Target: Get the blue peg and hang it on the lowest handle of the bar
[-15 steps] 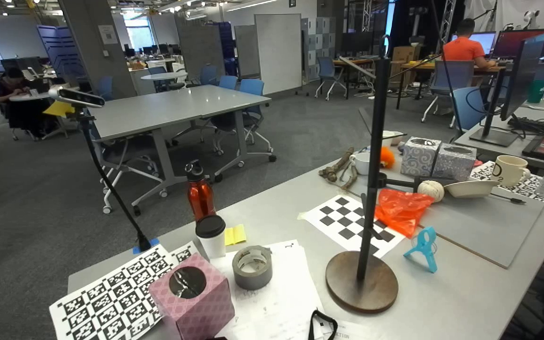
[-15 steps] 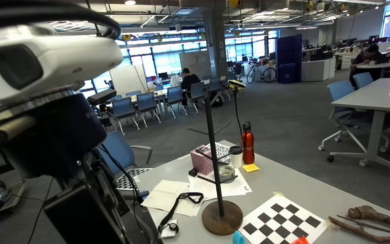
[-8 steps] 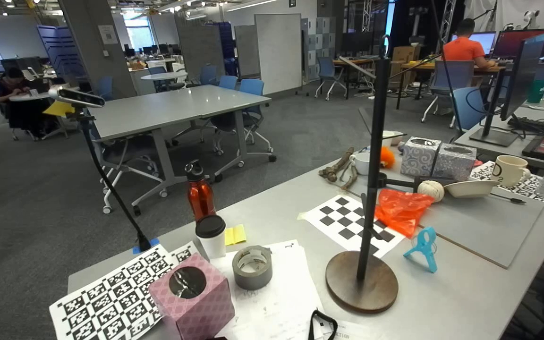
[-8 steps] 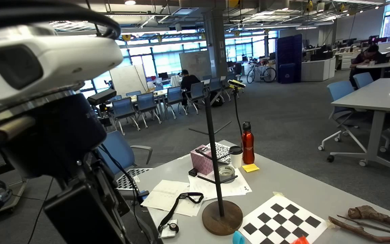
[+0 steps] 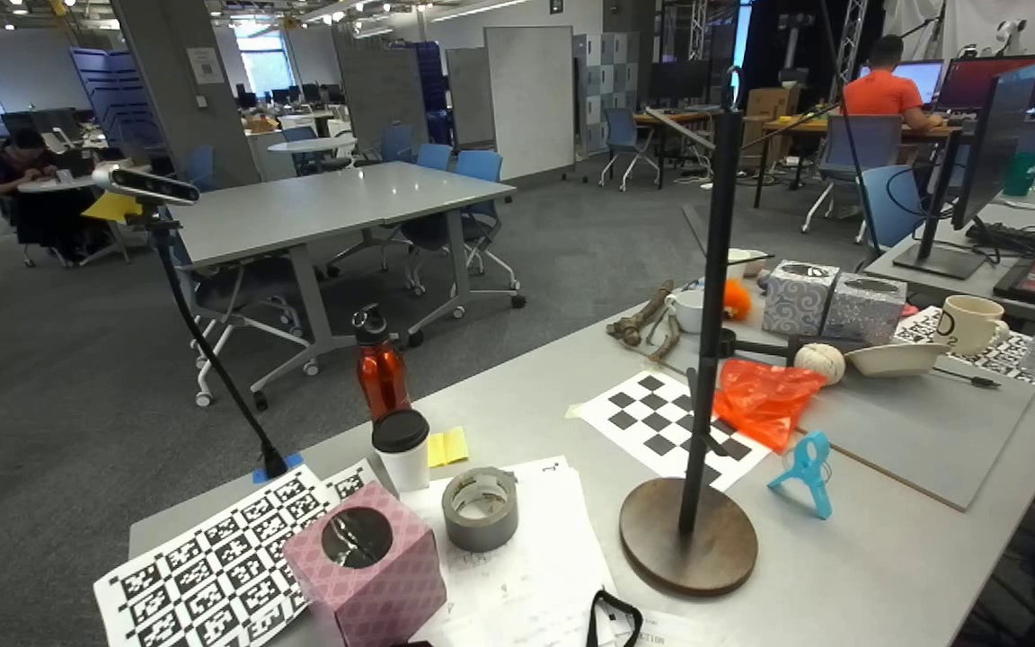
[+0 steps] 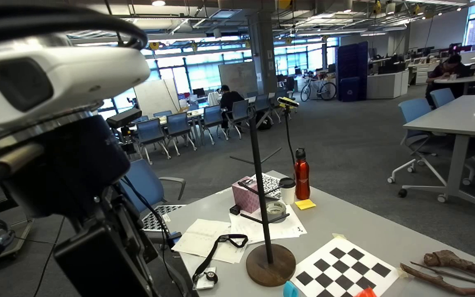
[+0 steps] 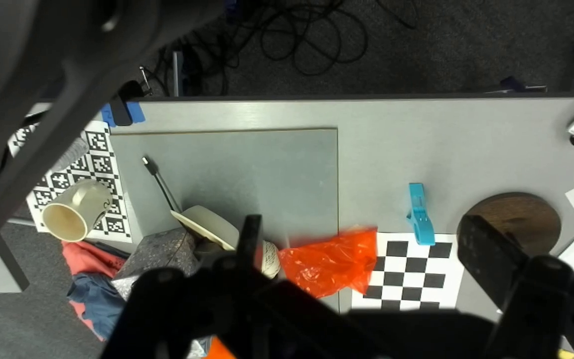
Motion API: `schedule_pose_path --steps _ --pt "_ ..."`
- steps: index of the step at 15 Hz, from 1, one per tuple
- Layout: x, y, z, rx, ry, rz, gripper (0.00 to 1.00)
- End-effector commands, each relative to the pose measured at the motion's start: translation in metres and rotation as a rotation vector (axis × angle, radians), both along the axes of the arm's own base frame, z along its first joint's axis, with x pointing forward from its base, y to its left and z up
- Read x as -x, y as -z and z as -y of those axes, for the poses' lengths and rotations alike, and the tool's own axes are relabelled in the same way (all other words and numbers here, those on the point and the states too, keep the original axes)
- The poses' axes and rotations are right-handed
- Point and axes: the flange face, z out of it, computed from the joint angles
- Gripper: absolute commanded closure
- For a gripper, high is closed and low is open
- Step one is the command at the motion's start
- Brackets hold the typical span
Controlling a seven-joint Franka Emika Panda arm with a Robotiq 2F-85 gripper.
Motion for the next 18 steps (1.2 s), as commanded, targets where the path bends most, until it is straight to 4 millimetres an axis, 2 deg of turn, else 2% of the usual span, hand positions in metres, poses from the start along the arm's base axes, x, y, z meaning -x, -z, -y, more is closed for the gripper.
schedule_pose_path --steps 1,18 --pt "0.0 -0.0006 -0.0001 -0.002 0.007 -0.001 0.0" --pt "-0.0007 0.0004 -0.0007 -0.018 0.004 0.005 0.0"
